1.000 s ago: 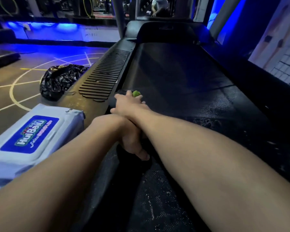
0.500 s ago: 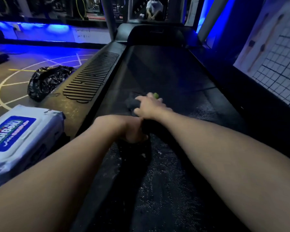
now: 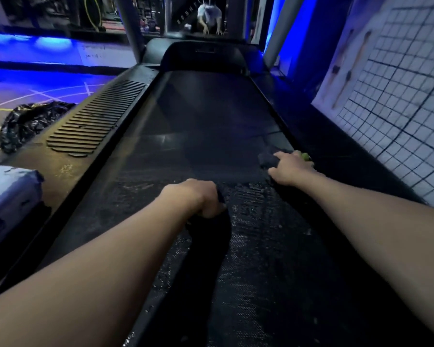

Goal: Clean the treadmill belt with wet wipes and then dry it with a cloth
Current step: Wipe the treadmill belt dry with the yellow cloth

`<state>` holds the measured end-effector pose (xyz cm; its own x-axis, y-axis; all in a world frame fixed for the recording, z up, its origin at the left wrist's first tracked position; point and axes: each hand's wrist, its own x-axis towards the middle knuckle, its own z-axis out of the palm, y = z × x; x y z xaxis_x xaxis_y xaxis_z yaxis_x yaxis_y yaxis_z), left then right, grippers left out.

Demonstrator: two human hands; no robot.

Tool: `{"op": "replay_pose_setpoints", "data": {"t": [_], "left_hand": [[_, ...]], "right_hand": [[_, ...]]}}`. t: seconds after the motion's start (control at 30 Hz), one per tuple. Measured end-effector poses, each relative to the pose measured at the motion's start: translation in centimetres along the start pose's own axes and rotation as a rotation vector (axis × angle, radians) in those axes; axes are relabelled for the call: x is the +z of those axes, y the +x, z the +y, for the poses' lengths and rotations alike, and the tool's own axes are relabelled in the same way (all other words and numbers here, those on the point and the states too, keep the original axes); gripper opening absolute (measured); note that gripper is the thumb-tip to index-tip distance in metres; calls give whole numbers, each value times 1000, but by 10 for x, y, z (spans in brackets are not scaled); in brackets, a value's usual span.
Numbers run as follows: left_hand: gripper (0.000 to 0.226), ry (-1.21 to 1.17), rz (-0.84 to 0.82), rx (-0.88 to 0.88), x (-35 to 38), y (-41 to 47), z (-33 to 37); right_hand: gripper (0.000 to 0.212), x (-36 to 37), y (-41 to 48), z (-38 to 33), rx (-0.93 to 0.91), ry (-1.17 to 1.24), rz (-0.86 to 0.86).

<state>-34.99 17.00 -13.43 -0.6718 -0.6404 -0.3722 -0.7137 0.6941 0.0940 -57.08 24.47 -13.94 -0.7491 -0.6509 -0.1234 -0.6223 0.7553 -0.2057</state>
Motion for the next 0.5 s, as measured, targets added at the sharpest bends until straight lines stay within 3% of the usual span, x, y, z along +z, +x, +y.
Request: {"op": "replay_pose_setpoints", "data": {"t": [0.2, 0.5], "left_hand": [[71, 50, -25, -42, 6, 11, -5], [64, 10, 14, 72, 4, -22, -27]], "right_hand": [[58, -3, -6, 31, 64, 22, 56], [58, 5, -24, -16, 63, 12, 39]]}}
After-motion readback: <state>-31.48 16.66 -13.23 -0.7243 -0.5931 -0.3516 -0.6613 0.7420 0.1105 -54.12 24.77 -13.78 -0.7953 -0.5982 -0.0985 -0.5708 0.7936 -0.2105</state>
